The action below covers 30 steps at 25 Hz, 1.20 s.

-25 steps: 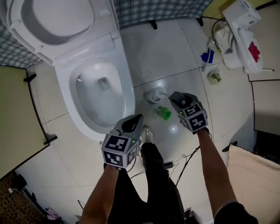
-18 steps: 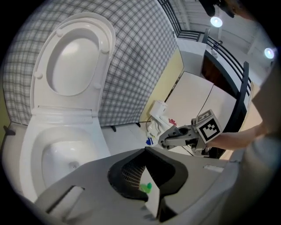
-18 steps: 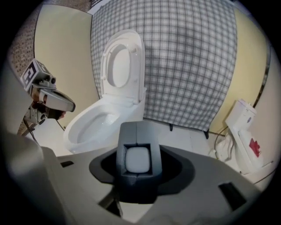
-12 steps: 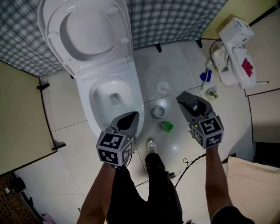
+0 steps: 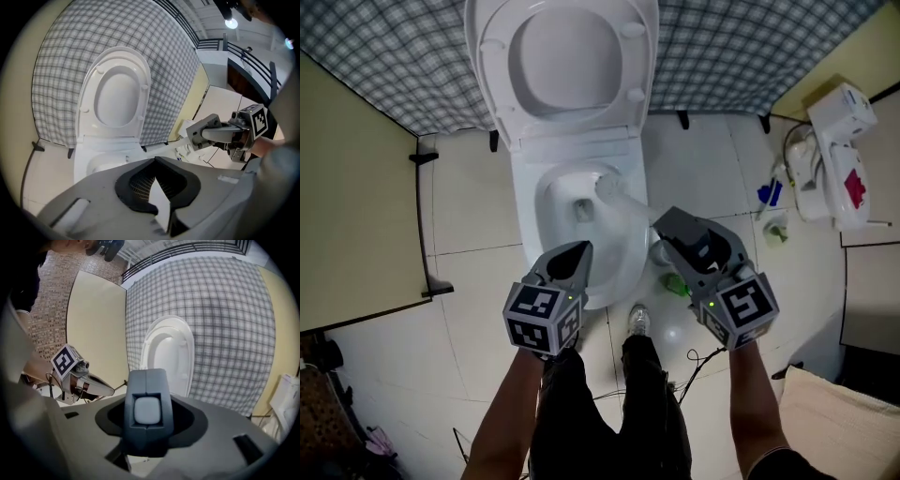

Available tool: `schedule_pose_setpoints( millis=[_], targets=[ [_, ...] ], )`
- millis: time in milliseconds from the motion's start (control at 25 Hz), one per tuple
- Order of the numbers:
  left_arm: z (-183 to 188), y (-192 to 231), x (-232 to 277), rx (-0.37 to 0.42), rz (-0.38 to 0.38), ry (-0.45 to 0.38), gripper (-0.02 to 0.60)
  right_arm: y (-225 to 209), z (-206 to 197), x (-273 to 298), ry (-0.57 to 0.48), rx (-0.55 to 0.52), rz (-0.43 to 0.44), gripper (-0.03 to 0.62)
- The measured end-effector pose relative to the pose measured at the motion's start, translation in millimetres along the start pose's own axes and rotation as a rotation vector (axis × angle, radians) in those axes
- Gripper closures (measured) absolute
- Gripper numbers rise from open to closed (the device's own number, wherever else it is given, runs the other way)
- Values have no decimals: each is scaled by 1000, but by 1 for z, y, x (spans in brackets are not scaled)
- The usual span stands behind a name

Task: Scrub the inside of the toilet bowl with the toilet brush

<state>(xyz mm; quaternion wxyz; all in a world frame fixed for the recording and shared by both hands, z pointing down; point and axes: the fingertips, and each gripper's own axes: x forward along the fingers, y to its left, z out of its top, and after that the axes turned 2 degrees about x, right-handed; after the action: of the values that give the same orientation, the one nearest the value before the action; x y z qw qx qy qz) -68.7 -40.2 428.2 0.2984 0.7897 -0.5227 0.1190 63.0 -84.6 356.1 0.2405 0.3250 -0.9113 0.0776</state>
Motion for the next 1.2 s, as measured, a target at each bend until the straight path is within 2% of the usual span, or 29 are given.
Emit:
schedule_pose_setpoints(
  millis=[120, 280, 600, 920, 1200],
  targets=[
    [-10, 17, -5, -22, 25, 11, 574, 24, -19, 35, 68, 44, 48, 373],
    [-23, 37, -7, -45, 50, 22, 574, 44, -44, 81, 71, 104, 74, 373],
    [-50, 65, -2, -86, 72, 44, 574, 72, -83, 157, 126, 91, 99, 373],
    [-62, 80, 8, -109, 75, 49, 574, 91, -88, 192, 114, 83, 110, 372],
    [-66, 85, 6, -124, 75, 53, 574, 89, -82, 209, 85, -4, 79, 373]
  ],
)
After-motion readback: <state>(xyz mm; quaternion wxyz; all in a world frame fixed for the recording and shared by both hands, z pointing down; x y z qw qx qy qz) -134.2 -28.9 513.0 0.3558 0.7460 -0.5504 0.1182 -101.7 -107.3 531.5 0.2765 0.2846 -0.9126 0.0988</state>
